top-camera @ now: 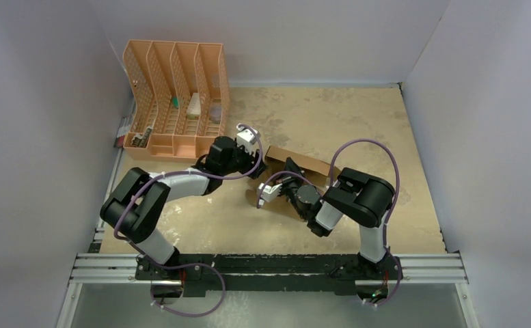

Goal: Fold the paper box

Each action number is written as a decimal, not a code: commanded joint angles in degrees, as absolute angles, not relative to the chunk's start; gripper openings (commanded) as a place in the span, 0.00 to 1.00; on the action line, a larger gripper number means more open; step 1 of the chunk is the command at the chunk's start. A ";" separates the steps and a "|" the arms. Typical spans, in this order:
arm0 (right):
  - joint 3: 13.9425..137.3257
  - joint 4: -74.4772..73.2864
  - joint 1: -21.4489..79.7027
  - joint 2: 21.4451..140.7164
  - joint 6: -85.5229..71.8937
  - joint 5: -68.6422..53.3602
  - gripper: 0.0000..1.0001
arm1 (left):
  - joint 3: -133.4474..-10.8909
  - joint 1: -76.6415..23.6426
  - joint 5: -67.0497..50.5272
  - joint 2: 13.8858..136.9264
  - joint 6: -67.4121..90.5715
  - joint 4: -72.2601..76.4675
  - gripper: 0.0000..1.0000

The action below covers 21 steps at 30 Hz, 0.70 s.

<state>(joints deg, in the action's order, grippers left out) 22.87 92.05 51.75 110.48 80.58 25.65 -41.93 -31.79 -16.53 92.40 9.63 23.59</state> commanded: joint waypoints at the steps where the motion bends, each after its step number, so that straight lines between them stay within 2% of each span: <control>1: 22.32 94.63 52.62 109.98 79.07 23.60 0.00 | -40.80 -32.92 -13.40 93.52 13.11 36.01 0.61; 12: 22.24 92.35 53.48 108.95 77.99 22.70 0.01 | -39.92 -34.98 -7.38 98.19 14.68 43.93 0.61; 21: 21.80 91.79 54.05 108.71 76.86 22.72 0.03 | -36.04 -35.95 6.69 97.48 16.55 50.35 0.54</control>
<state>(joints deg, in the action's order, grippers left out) 22.72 91.72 53.23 110.39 79.81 24.43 -37.30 -35.11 -2.61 98.15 14.55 42.70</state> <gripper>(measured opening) 0.024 0.551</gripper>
